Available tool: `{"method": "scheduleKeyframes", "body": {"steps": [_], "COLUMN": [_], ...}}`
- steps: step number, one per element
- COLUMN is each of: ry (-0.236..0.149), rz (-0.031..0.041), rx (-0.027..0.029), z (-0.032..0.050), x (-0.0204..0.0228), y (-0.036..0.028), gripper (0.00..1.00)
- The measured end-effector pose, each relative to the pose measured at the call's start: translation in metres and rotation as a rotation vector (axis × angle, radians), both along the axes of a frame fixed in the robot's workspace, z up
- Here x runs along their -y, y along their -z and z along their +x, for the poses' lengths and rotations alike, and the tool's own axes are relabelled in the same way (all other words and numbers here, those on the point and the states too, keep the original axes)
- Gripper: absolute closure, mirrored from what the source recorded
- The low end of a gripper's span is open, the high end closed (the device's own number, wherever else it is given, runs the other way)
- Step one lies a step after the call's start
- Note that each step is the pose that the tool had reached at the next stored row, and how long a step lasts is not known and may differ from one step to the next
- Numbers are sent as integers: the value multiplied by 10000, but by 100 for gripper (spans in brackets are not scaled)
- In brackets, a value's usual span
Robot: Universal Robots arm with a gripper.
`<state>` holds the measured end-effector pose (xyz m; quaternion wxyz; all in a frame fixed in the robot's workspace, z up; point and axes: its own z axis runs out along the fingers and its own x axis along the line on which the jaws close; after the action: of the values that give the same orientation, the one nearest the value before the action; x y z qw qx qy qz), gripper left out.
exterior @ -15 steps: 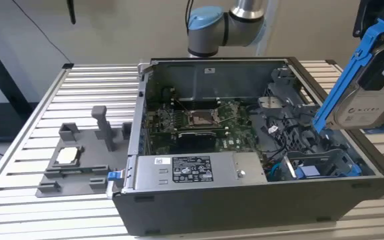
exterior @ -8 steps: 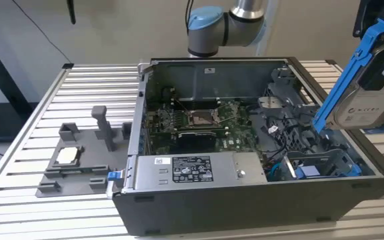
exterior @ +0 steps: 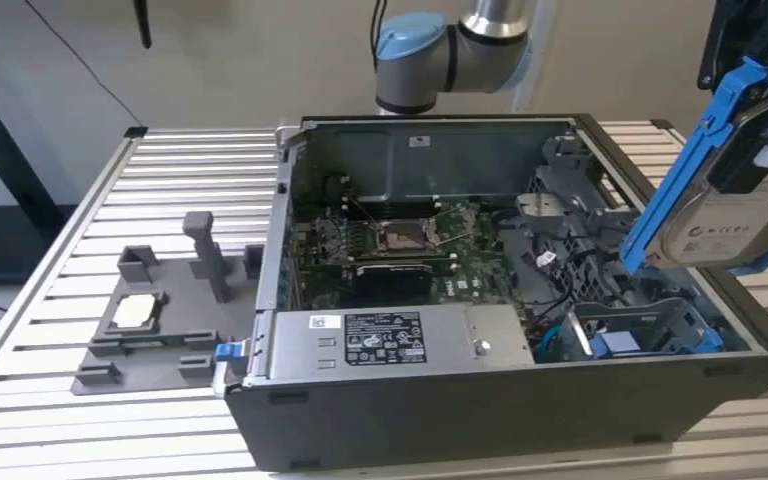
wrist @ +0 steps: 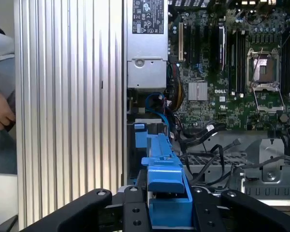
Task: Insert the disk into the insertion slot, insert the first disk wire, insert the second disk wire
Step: 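Insert the disk into the insertion slot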
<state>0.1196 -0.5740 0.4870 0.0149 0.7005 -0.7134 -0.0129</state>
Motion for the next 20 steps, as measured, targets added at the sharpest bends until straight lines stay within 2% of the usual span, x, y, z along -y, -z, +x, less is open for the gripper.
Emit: {"method": "scheduleKeyframes", "body": {"steps": [20], "ry": [-1], "rz": [2], "rx": [-1], "z": [-34], "x": [-6], "y": [363], "gripper": [67]}}
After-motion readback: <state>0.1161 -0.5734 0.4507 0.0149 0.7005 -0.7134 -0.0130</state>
